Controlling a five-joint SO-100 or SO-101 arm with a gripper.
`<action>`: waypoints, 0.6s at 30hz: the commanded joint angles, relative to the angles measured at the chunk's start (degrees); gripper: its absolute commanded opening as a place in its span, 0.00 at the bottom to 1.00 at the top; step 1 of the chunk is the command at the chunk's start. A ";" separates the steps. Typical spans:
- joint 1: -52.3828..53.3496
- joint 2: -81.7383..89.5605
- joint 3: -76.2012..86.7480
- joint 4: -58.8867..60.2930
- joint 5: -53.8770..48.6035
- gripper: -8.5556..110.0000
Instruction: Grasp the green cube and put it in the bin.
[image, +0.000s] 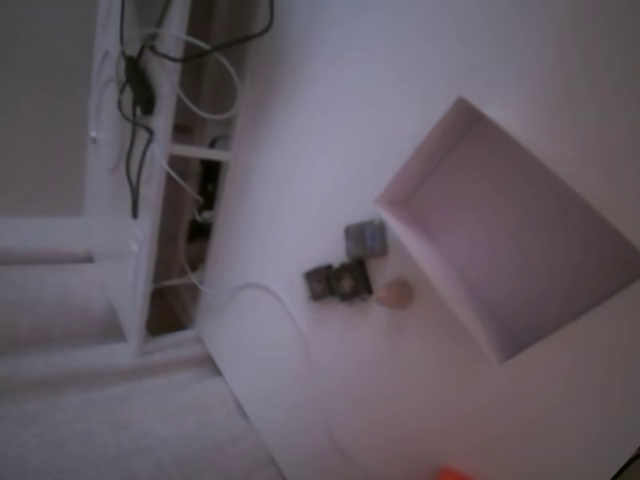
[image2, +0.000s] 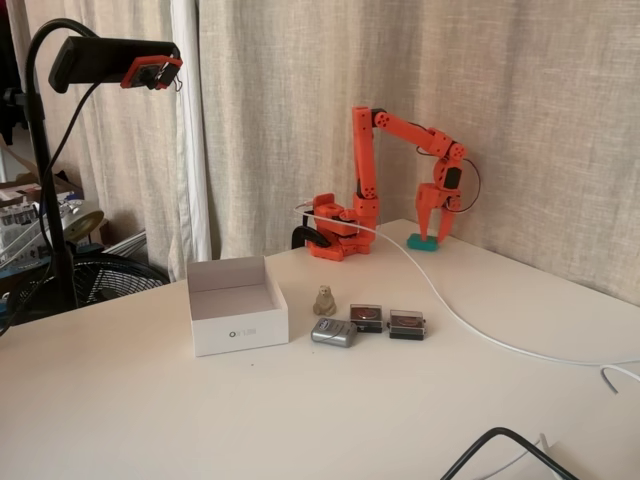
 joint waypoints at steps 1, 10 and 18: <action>-0.62 4.75 -0.09 -0.35 -0.09 0.16; -1.76 5.71 -0.35 0.09 -0.97 0.29; -5.19 7.56 0.62 0.79 -1.14 0.30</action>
